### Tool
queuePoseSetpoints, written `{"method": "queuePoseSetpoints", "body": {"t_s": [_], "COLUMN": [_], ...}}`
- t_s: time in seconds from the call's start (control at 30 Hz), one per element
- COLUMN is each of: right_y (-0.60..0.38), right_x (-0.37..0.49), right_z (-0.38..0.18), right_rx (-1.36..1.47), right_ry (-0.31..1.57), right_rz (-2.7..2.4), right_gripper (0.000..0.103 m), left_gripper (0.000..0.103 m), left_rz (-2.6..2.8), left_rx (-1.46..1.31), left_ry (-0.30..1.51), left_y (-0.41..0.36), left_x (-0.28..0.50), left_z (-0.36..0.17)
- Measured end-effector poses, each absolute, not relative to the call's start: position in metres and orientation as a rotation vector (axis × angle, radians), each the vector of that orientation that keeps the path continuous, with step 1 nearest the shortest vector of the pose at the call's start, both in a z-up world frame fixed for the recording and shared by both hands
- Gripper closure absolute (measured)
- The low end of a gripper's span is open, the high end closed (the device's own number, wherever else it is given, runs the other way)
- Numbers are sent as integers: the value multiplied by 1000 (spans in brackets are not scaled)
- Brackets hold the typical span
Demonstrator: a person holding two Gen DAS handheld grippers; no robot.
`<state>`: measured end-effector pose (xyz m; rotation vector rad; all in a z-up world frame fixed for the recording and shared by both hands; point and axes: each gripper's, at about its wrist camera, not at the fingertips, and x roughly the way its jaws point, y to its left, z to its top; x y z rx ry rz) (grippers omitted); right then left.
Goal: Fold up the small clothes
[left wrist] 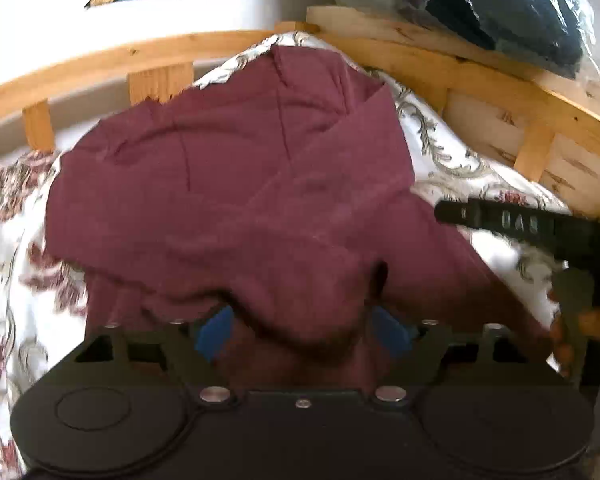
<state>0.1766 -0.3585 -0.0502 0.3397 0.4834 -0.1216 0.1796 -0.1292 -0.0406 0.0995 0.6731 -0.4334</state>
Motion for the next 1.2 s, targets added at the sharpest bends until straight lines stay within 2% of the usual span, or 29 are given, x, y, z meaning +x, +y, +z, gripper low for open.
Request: {"method": "queuePoseSetpoints", "body": {"t_s": [0.17, 0.33, 0.53, 0.63, 0.97, 1.2], "right_y": [-342, -303, -255, -243, -253, -261], "right_x": [176, 186, 189, 184, 157, 117], "right_z": [-48, -58, -81, -88, -68, -67], "right_rx": [257, 31, -283, -405, -473, -493], "right_ry": [470, 541, 606, 571, 610, 645], "right_rz": [-64, 26, 59, 59, 167, 166], "right_gripper": [0, 0, 0, 0, 0, 0], "left_gripper": [14, 7, 6, 5, 3, 0], "left_rz": [-358, -302, -282, -291, -339, -298], "left_rx": [158, 198, 213, 211, 446, 633], "left_ry": [711, 743, 814, 813, 775, 683], "left_y": [-112, -91, -62, -51, -45, -61], "left_x": [166, 156, 142, 133, 106, 107], "left_z": [-53, -60, -72, -72, -77, -90]}}
